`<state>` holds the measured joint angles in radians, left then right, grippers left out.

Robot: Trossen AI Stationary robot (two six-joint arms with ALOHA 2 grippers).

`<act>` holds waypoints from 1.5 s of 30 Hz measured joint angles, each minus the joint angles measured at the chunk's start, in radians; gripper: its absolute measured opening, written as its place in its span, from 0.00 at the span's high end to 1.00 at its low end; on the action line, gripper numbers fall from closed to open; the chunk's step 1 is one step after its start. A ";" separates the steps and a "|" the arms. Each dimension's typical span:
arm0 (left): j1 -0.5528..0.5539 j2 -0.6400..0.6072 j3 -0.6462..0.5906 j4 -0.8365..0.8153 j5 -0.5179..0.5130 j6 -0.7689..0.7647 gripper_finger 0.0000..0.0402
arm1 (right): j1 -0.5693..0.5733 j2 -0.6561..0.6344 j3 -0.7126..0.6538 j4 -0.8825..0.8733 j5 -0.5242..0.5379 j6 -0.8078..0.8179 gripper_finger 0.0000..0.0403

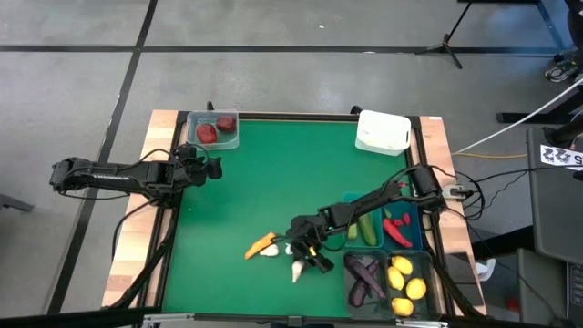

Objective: Sort produce into baskets
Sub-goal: Put the garlic into the white bin

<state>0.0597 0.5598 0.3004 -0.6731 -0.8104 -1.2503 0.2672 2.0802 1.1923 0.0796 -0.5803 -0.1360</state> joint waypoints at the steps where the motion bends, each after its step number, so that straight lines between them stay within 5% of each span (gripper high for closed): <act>1: 0.000 0.000 0.000 0.000 0.000 0.000 0.14 | 0.000 -0.004 0.000 -0.004 -0.002 0.000 0.60; 13: 0.000 0.000 0.000 0.001 0.006 0.000 0.14 | -0.070 -0.141 0.000 -0.067 -0.032 -0.003 0.61; 22: 0.000 0.000 0.000 0.000 0.006 0.006 0.14 | -0.235 -0.345 0.000 -0.309 -0.030 -0.080 0.61; 45: 0.000 0.000 0.000 -0.028 0.008 0.000 0.14 | -0.831 -0.706 0.000 -1.008 0.329 -0.268 0.61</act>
<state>0.0597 0.5598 0.3004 -0.7007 -0.8024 -1.2507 -0.5634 1.3741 1.1923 -0.9284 -0.2511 -0.4037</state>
